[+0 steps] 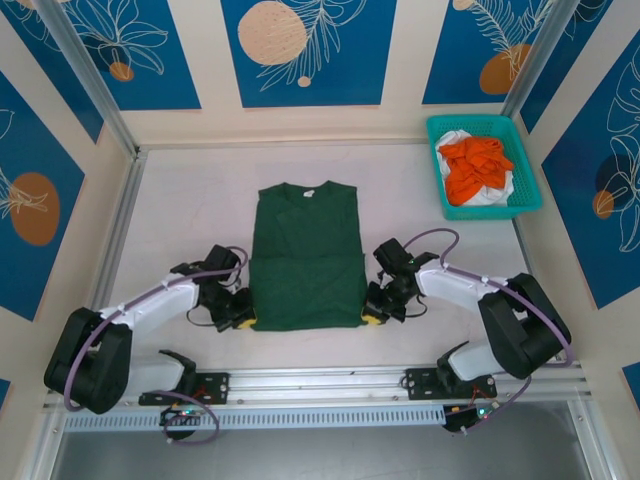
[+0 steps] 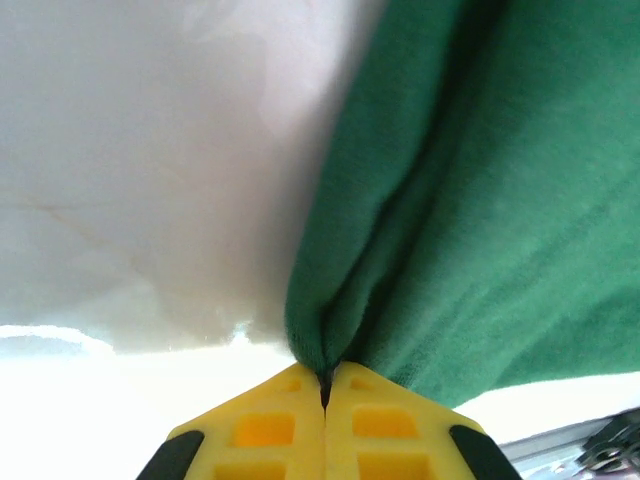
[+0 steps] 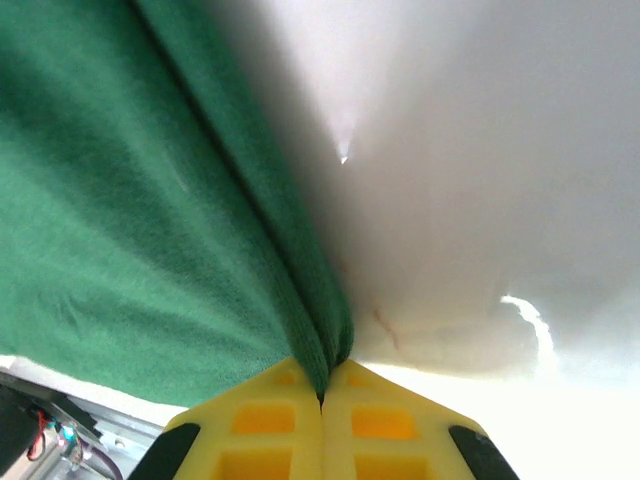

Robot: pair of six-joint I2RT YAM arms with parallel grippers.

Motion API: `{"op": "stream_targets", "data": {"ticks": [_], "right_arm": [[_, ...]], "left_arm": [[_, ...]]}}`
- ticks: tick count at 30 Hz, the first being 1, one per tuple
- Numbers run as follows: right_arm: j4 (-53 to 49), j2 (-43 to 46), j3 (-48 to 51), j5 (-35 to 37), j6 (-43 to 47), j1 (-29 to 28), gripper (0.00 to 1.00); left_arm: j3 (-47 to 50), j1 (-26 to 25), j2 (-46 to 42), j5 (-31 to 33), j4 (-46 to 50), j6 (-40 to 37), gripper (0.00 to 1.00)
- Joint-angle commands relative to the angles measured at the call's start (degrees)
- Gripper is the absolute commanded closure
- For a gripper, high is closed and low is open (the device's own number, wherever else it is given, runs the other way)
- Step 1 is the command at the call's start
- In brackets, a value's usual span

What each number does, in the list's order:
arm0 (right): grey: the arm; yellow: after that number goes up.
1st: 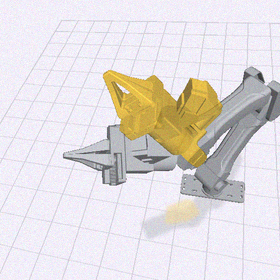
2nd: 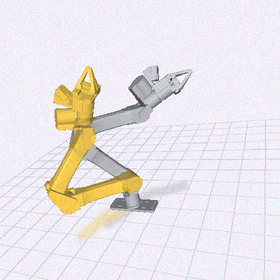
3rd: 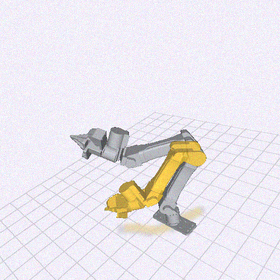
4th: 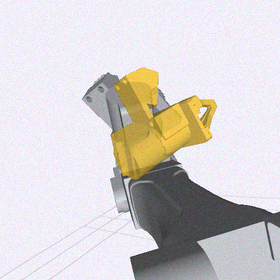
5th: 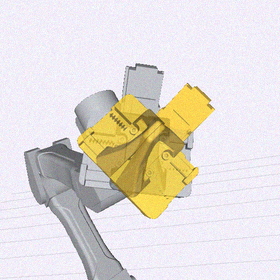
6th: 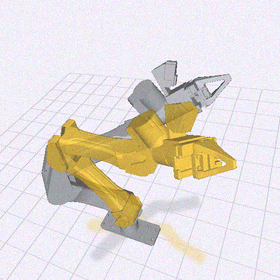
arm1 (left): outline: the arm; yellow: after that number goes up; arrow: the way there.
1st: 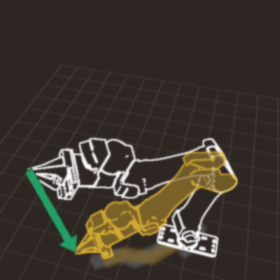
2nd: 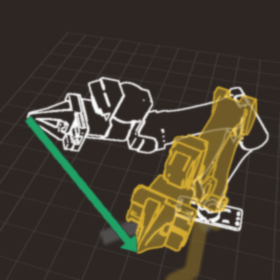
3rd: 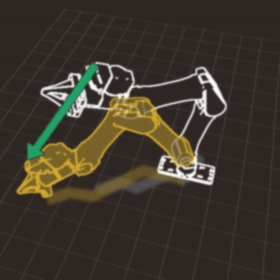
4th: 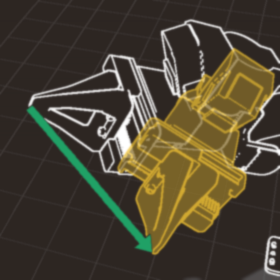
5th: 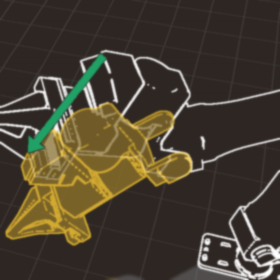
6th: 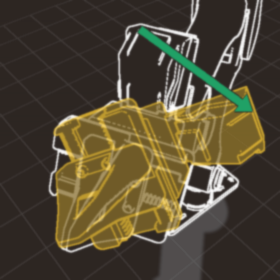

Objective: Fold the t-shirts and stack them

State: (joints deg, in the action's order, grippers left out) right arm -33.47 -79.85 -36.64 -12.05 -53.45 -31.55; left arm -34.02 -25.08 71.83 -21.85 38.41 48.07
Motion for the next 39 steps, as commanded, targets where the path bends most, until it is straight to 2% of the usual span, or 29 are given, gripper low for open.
{"op": "stream_targets", "data": {"ticks": [1, 5, 9, 16, 19, 26, 33, 36, 39], "right_arm": [[-5.1, 3.3, 1.1, -1.6, -1.5, -3.0, 1.0], [-7.2, 8.2, 3.5, -1.8, -4.5, -7.3, 1.0], [-9.6, 15.3, 6.4, -1.7, -8.9, -10.9, 1.0], [-18.3, 29.5, 5.5, -0.4, -13.6, -13.8, 1.0], [-21.7, 32.0, 3.0, 0.6, -13.5, -13.8, 1.0], [-25.3, 28.2, -6.2, 1.5, -11.3, -12.0, 1.0], [-25.4, 18.8, -17.2, 2.9, -7.9, -2.0, 1.0], [-24.5, 13.0, -21.8, 1.0, -5.2, 4.1, 1.0], [-25.6, 5.7, -28.7, 1.1, 0.2, 7.9, 1.0]], "left_arm": [[-2.9, -1.9, -1.6, 0.1, 8.9, -6.1, 1.0], [-3.3, -4.3, -5.2, -2.9, 15.7, -8.6, 1.0], [-1.6, -6.1, -10.8, -5.1, 19.2, -6.4, 1.0], [-2.6, -6.1, -19.8, -11.6, 25.0, -2.4, 1.0], [-5.3, -6.1, -21.8, -13.3, 24.4, -0.2, 1.0], [-15.9, -5.5, -18.0, -12.1, 25.6, 0.5, 1.0], [-24.8, -0.5, -9.6, -12.1, 16.9, 3.9, 1.0], [-27.1, 3.1, -5.5, -11.8, 13.3, 4.9, 1.0], [-29.6, 7.4, -1.4, -12.9, 8.7, 6.3, 1.0]]}}
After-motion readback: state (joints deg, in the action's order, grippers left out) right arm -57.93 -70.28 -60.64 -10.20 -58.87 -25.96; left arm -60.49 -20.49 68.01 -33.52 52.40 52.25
